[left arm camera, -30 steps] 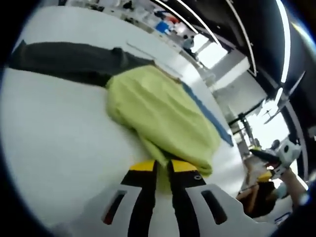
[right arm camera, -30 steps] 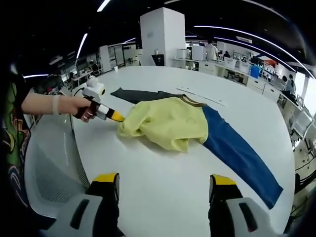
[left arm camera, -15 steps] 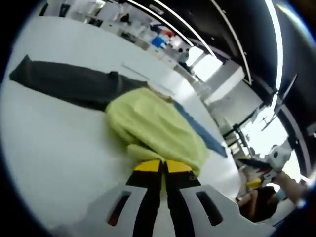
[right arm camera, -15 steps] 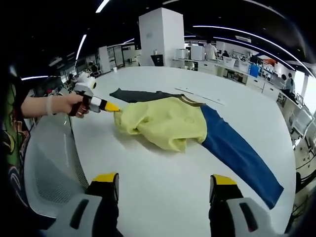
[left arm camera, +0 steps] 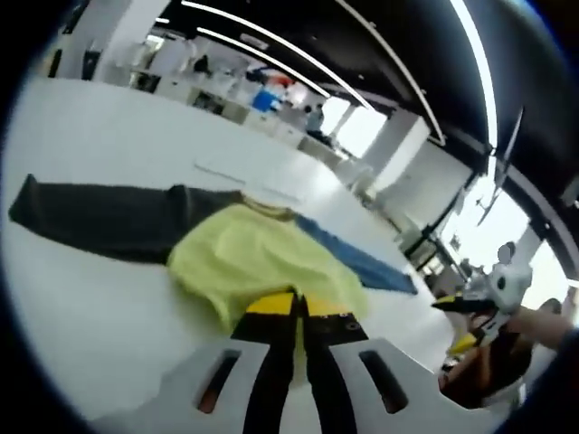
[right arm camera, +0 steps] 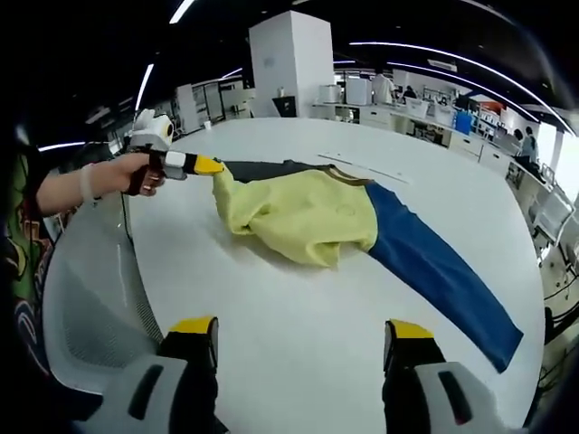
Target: Fold the garment on the visible template until the final outline fits inside the template.
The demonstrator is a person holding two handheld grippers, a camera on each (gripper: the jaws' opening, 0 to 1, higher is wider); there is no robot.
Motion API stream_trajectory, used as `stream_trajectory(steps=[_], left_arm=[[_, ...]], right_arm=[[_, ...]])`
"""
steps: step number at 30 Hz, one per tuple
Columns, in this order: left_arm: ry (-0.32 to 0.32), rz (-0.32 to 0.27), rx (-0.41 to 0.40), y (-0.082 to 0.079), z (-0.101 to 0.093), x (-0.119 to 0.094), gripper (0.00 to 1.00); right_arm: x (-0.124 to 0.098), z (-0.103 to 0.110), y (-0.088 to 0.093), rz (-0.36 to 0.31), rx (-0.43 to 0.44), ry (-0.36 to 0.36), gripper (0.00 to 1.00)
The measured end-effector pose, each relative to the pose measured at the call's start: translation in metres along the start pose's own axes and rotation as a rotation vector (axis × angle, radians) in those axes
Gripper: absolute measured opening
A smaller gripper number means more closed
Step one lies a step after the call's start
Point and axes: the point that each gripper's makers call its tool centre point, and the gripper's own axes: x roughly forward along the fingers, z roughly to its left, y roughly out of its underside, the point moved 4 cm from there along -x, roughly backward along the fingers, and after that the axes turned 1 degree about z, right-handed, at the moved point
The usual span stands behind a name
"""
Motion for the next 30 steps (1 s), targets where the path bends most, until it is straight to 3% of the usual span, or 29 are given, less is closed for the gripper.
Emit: stream_trajectory(steps=[5,9,23,30], left_arm=[[0.017,0.065,0.016,0.009,-0.003,0.033,0.00],[0.021,0.106,0.025,0.018,-0.008,0.044,0.00],[0.031,0.203,0.050,0.040,0.004,0.062,0.00],[0.031,0.202,0.062,0.039,0.003,0.060,0.00]], right_arm=[[-0.002,-0.002,0.007,0.007,0.017,0.003,0.74],[-0.005,-0.006,0.011,0.005,0.038,0.013,0.74],[0.001,-0.007,0.012,0.014,0.058,0.018,0.74],[0.003,-0.006,0.009,0.011,0.054,0.012,0.74]])
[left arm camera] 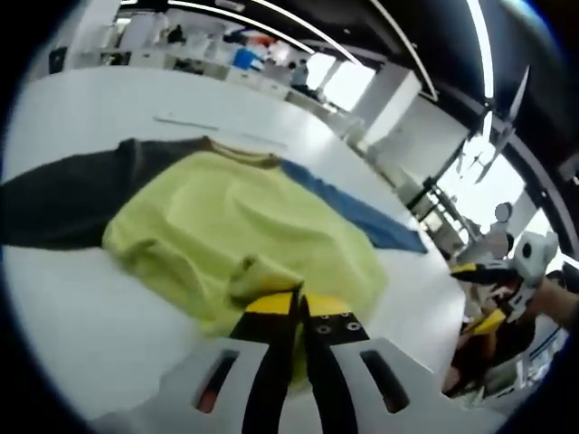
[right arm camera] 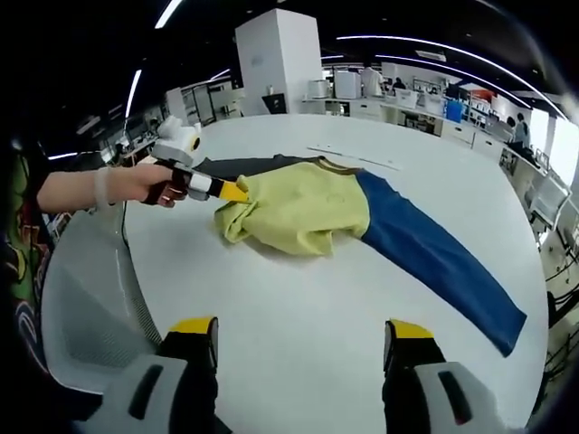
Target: Fold the garment on the visible template until the final outline fits inside the template.
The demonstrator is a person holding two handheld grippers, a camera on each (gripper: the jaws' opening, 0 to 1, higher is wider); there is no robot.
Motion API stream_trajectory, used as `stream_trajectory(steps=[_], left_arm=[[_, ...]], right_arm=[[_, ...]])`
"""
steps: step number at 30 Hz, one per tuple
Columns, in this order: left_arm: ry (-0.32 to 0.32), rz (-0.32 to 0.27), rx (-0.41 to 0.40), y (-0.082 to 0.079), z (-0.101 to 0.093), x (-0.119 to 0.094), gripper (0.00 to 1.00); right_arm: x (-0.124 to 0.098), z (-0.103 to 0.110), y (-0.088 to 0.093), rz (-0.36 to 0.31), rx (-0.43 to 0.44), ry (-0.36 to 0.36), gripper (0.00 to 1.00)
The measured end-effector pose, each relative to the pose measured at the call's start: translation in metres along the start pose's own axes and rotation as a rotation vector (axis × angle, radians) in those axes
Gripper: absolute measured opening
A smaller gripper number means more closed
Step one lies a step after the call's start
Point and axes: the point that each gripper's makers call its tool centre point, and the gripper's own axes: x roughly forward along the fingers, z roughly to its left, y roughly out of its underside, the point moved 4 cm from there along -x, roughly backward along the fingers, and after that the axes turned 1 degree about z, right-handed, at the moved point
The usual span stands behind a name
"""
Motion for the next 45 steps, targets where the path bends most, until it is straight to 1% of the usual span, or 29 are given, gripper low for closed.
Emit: stream_trajectory(steps=[7,14,17,20,23,26,31,32,33,35,41,45], left_arm=[[-0.001,-0.023,0.019,-0.006,0.000,-0.012,0.04],[-0.018,-0.035,0.024,-0.007,0.009,-0.026,0.07],[-0.024,-0.044,0.031,-0.008,0.011,-0.030,0.09],[-0.029,-0.040,0.027,-0.007,0.014,-0.029,0.10],[-0.029,-0.062,0.025,-0.012,0.012,-0.035,0.10],[-0.029,-0.070,0.032,-0.014,0.011,-0.039,0.09],[-0.063,-0.086,0.030,-0.011,0.022,-0.052,0.10],[-0.075,-0.080,0.029,-0.008,0.027,-0.053,0.10],[-0.084,-0.062,0.029,-0.004,0.031,-0.054,0.11],[-0.097,-0.062,0.015,-0.001,0.037,-0.056,0.12],[-0.108,-0.055,0.016,0.002,0.040,-0.055,0.11],[-0.107,-0.051,0.008,0.000,0.042,-0.047,0.10]], right_arm=[[0.001,0.002,-0.002,-0.003,-0.005,-0.002,0.74],[0.003,0.005,-0.002,-0.005,-0.010,-0.008,0.74],[0.004,0.006,-0.002,-0.004,-0.007,-0.011,0.74],[0.005,0.006,-0.002,-0.004,-0.007,-0.013,0.74],[0.004,0.006,-0.002,-0.005,-0.009,-0.012,0.74],[0.004,0.005,-0.002,-0.005,-0.008,-0.011,0.74],[0.004,0.005,-0.003,-0.009,-0.009,-0.011,0.74],[0.004,0.005,-0.003,-0.008,-0.010,-0.012,0.74],[0.004,0.005,-0.003,-0.008,-0.010,-0.012,0.74],[0.005,0.005,-0.003,-0.007,-0.011,-0.014,0.74],[0.006,0.007,-0.001,-0.004,-0.008,-0.018,0.74],[0.006,0.005,0.000,-0.003,-0.002,-0.015,0.74]])
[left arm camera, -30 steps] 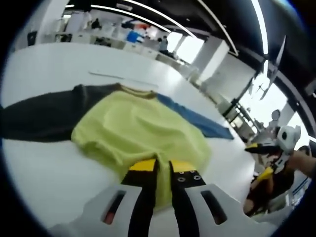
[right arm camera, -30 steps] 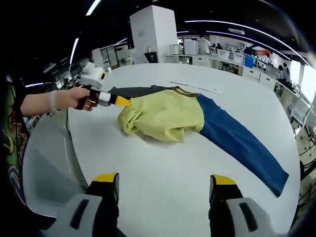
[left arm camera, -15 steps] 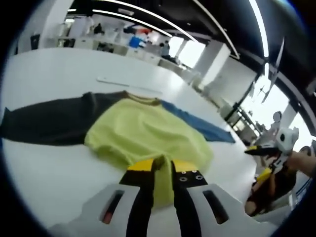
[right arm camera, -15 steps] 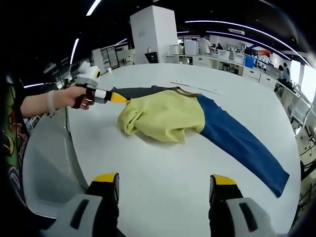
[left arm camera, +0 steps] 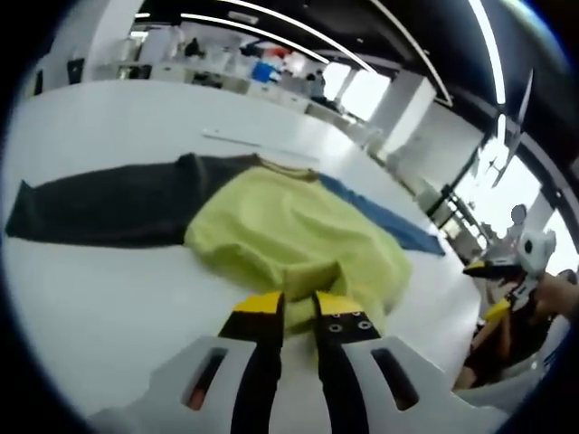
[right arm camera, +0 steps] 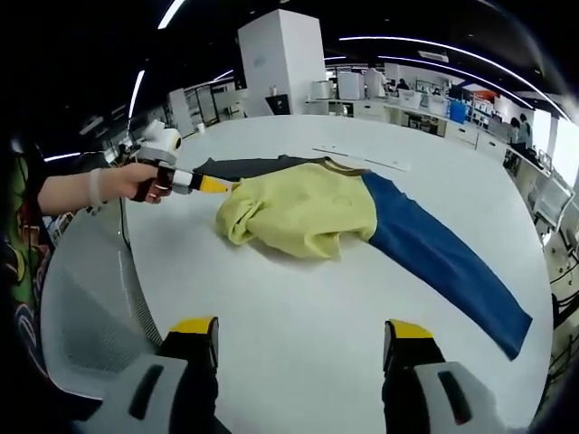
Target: Fold the garment on the visible template until the final outline fits inside the template.
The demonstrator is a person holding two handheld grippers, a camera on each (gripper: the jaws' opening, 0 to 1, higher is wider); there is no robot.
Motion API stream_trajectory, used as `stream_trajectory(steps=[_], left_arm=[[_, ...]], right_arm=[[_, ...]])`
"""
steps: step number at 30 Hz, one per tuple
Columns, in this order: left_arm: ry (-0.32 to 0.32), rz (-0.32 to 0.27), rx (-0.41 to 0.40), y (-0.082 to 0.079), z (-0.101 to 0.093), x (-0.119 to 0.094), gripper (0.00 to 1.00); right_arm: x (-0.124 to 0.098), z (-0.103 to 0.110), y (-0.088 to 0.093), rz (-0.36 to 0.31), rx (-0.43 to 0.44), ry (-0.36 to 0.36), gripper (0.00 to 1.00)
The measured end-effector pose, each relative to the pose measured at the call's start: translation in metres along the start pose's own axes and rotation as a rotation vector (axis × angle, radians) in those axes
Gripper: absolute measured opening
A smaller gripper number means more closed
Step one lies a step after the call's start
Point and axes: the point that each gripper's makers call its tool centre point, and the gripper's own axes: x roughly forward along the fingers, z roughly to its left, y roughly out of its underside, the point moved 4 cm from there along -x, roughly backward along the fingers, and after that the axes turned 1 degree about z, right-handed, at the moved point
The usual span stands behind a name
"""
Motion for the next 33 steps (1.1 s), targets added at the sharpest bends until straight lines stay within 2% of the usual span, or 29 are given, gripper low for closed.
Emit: stream_trajectory(steps=[12,23,29,33], left_arm=[[0.020,0.011,-0.033,-0.002,-0.001,0.016,0.09],[0.028,0.002,-0.054,-0.003,0.001,0.015,0.01],[0.061,-0.014,-0.084,-0.006,-0.006,0.005,0.00],[0.087,-0.021,-0.059,-0.007,-0.011,-0.010,0.00]], right_arm=[[-0.002,-0.004,0.006,0.011,0.016,0.011,0.74],[-0.001,-0.003,0.007,0.017,0.017,0.010,0.74],[0.000,-0.003,0.003,0.010,0.014,0.008,0.73],[0.001,-0.004,0.001,0.003,0.011,0.007,0.73]])
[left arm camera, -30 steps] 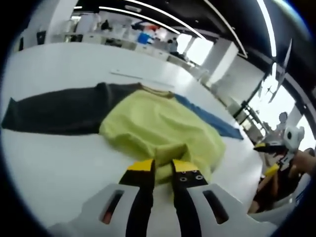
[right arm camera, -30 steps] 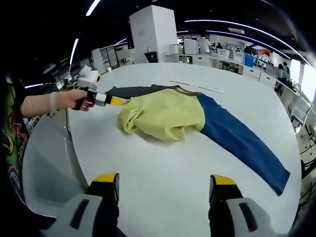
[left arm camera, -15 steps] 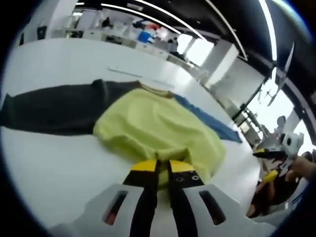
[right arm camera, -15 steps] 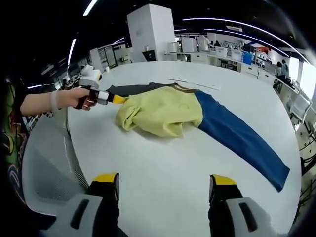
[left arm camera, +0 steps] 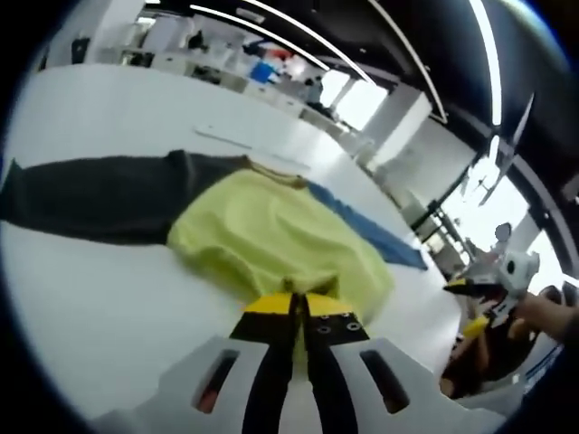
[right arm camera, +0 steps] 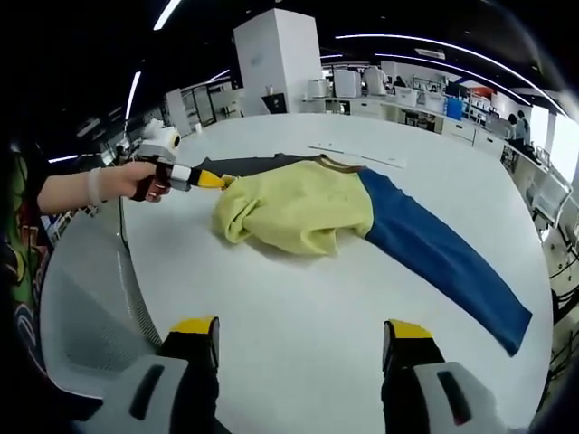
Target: Fold the garment on the visible template until the final outline fits inside the template.
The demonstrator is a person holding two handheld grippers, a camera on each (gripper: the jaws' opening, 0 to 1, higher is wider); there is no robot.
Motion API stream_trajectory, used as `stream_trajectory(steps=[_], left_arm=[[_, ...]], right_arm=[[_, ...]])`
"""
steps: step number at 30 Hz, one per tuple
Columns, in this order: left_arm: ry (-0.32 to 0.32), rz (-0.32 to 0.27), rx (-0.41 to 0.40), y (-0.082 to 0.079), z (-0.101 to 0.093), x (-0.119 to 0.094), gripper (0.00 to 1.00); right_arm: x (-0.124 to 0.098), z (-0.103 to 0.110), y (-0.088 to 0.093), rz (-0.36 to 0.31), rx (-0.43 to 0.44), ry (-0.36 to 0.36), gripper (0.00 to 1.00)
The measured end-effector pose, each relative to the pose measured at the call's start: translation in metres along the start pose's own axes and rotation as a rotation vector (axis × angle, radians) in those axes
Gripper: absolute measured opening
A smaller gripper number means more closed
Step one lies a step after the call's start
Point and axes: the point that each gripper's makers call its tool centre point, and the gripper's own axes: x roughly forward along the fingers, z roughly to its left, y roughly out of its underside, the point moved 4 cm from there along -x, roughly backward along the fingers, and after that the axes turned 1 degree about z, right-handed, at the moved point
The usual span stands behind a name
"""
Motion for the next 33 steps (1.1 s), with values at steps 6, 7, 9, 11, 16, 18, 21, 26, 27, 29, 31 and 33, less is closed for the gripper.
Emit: stream_trajectory(steps=[6,7,9,11,16,18,21,26,27,29,31,33], left_arm=[[0.025,-0.013,0.009,-0.002,-0.005,-0.025,0.00],[0.026,-0.015,0.017,-0.001,-0.006,-0.032,0.00],[0.026,-0.013,0.019,0.000,-0.006,-0.042,0.00],[0.022,-0.014,0.020,0.003,-0.006,-0.052,0.00],[-0.007,-0.027,-0.019,0.009,0.000,-0.075,0.00],[-0.019,-0.025,-0.018,0.012,0.001,-0.083,0.00],[-0.034,-0.039,-0.047,0.015,0.005,-0.094,0.00],[-0.070,-0.026,-0.078,0.025,0.011,-0.106,0.00],[-0.072,-0.026,-0.089,0.029,0.011,-0.109,0.00],[-0.086,-0.022,-0.103,0.035,0.014,-0.111,0.00],[-0.092,-0.021,-0.123,0.039,0.015,-0.112,0.00],[-0.098,-0.024,-0.131,0.042,0.016,-0.114,0.00]], right_arm=[[0.001,0.001,-0.001,-0.004,-0.010,-0.003,0.73],[0.001,0.002,-0.002,-0.008,-0.007,-0.004,0.73],[0.002,0.003,-0.003,-0.013,-0.006,-0.007,0.72],[0.004,0.004,-0.003,-0.012,-0.013,-0.009,0.72],[0.011,0.006,-0.008,-0.022,-0.023,-0.016,0.70],[0.016,0.006,-0.010,-0.020,-0.027,-0.024,0.69],[0.023,0.006,-0.015,-0.023,-0.037,-0.032,0.69],[0.032,0.006,-0.022,-0.030,-0.047,-0.048,0.66],[0.035,0.006,-0.024,-0.031,-0.052,-0.051,0.66],[0.039,0.005,-0.027,-0.033,-0.061,-0.054,0.64],[0.044,0.004,-0.031,-0.035,-0.067,-0.054,0.60],[0.049,0.003,-0.036,-0.046,-0.084,-0.047,0.57]])
